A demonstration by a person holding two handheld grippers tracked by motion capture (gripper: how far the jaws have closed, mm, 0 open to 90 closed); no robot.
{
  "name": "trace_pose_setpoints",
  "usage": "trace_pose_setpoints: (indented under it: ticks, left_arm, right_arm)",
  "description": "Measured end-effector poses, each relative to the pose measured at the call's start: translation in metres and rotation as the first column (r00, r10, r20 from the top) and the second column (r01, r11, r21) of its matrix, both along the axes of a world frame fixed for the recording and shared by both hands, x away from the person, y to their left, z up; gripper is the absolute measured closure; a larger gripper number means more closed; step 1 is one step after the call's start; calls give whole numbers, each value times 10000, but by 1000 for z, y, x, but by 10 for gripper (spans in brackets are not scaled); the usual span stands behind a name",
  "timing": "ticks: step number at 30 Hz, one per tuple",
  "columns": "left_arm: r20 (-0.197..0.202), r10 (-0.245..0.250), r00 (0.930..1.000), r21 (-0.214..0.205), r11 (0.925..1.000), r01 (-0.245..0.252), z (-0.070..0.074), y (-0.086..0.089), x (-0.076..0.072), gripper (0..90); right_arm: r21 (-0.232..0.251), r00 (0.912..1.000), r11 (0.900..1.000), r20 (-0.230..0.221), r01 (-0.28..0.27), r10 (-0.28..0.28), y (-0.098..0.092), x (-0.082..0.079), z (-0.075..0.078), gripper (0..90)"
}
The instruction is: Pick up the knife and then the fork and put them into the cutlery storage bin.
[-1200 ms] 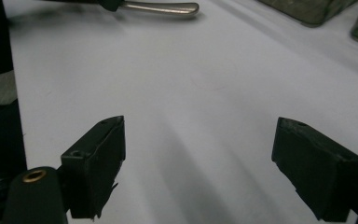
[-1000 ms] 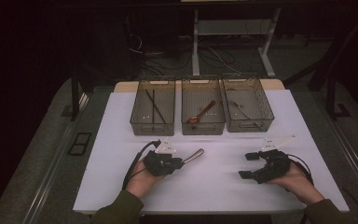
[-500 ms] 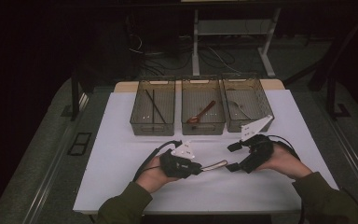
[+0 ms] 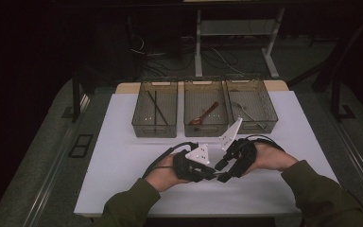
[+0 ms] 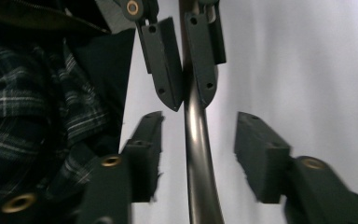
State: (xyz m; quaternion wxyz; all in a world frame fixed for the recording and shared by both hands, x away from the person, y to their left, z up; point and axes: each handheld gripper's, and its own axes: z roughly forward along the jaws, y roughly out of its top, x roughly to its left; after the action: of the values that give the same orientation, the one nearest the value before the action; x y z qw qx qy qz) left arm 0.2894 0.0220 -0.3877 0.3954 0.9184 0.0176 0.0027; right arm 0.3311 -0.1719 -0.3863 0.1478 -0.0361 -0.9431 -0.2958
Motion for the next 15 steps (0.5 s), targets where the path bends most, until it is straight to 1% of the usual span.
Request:
trace_pose_setpoints:
  ticks: [2,5,6,8,10,12,13,15]
  left_arm:
    - [92,-142,9999,107,9998,141,1,-1,1,792]
    - [124,-220,9997,115,9997,219,1,-2,0,792]
    - [69,-212,9998,128,9997,211,1,-3,-1,792]
    - [216,-324,9992,215,9993,320,2,-3,-1,792]
    - [212,-349,9992,221,9992,345,2,-4,-1,792]
    - [272,-391,9989,228,9990,385,2,-5,-1,792]
    - [191,-384,9991,243,9990,379,2,-5,-2,792]
    - [393,-477,9981,256,9986,468,3,-5,0,792]
  right_arm:
    - [-107,9997,9996,-97,-246,245,1,2,-2,553]
    - [-348,9989,9984,-200,-440,433,3,2,-6,594]
    - [-435,9985,9979,-284,-475,462,3,2,-7,613]
    - [-533,9976,9967,-349,-614,595,3,3,-9,640]
    - [-744,9972,9955,-503,-587,550,3,2,-10,671]
    - [-739,9965,9952,-586,-645,602,3,3,-10,696]
    - [-718,9961,9949,-590,-705,663,3,3,-10,714]
    - [-659,9951,9941,-539,-861,826,4,3,-11,755]
